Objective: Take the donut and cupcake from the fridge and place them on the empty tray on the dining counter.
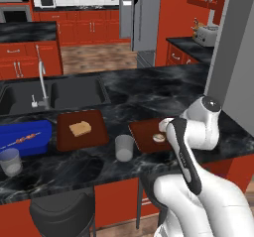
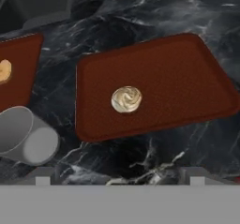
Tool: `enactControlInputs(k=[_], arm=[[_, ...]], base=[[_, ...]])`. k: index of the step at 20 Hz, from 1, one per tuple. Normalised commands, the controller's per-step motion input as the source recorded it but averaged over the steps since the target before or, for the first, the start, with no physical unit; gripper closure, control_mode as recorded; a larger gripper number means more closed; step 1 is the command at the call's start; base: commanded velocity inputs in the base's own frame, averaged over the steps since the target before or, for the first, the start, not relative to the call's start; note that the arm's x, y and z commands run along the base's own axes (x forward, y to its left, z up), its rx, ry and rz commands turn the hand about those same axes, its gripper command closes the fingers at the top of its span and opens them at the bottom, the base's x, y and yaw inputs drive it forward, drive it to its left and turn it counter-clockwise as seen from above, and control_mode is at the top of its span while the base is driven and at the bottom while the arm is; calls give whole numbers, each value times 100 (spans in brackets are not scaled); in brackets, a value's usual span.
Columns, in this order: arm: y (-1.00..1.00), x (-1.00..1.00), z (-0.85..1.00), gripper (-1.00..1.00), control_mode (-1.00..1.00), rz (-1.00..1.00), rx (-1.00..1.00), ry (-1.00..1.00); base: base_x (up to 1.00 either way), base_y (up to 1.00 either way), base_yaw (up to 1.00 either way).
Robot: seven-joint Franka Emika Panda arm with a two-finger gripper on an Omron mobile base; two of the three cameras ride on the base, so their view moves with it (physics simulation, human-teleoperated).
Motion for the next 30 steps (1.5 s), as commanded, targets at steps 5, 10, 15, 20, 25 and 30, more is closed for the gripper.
enactControlInputs(k=[5,10,15,20,25,30], arm=[[25,-100,100,-100,-100,20,-15,13],[28,-100,93,-100,-100,11,-8,-8],[1,-100,77,-100,-100,-2,-1,-30],[0,-58,40,-100,-100,-21,0,-34],[-5,-9,30,-100,-100,-15,6,-2],[0,0,0,-100,100,0,0,0]], base=[[0,0,0],[0,0,0],[0,0,0],[0,0,0],[0,0,0],[-82,36,-11]])
